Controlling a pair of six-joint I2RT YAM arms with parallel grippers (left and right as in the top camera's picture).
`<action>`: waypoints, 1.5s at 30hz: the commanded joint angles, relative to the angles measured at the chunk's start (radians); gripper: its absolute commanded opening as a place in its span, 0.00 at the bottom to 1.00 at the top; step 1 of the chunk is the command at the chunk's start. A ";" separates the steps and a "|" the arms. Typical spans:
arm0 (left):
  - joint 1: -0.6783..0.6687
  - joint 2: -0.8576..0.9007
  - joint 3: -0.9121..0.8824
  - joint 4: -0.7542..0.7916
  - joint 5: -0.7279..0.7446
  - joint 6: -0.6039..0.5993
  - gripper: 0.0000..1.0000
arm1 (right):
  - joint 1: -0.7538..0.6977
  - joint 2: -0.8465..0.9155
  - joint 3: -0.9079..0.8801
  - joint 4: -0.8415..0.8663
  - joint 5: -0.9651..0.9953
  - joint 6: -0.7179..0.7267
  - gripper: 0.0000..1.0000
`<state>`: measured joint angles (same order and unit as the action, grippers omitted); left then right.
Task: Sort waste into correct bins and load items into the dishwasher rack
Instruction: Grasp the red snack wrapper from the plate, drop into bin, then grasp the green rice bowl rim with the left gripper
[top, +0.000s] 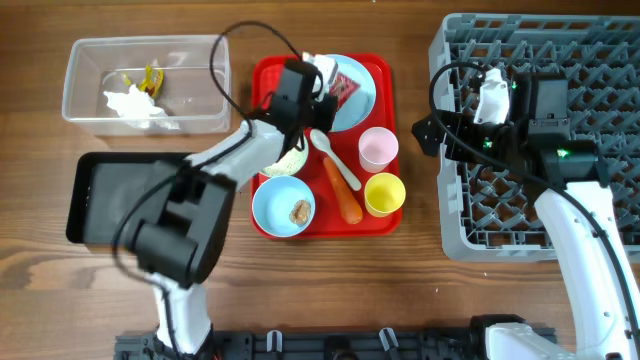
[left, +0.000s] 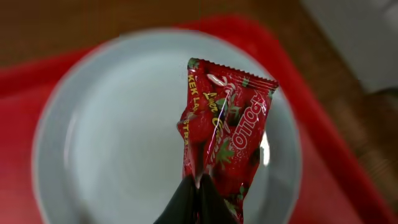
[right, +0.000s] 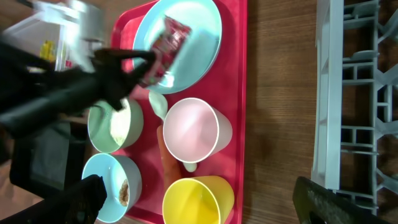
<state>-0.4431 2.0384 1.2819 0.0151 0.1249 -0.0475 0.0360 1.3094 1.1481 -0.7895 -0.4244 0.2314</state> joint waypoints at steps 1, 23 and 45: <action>0.003 -0.206 0.002 -0.008 -0.027 -0.021 0.04 | 0.004 0.011 0.015 -0.001 0.010 0.004 0.99; 0.529 -0.294 0.001 -0.323 -0.234 -0.178 0.22 | 0.004 0.011 0.015 0.006 0.010 0.007 0.99; 0.110 -0.355 0.001 -0.789 -0.059 -0.167 0.80 | 0.004 0.011 0.015 0.018 0.010 0.005 1.00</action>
<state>-0.2260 1.7012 1.2831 -0.7155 0.0364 -0.2226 0.0360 1.3094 1.1481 -0.7769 -0.4221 0.2314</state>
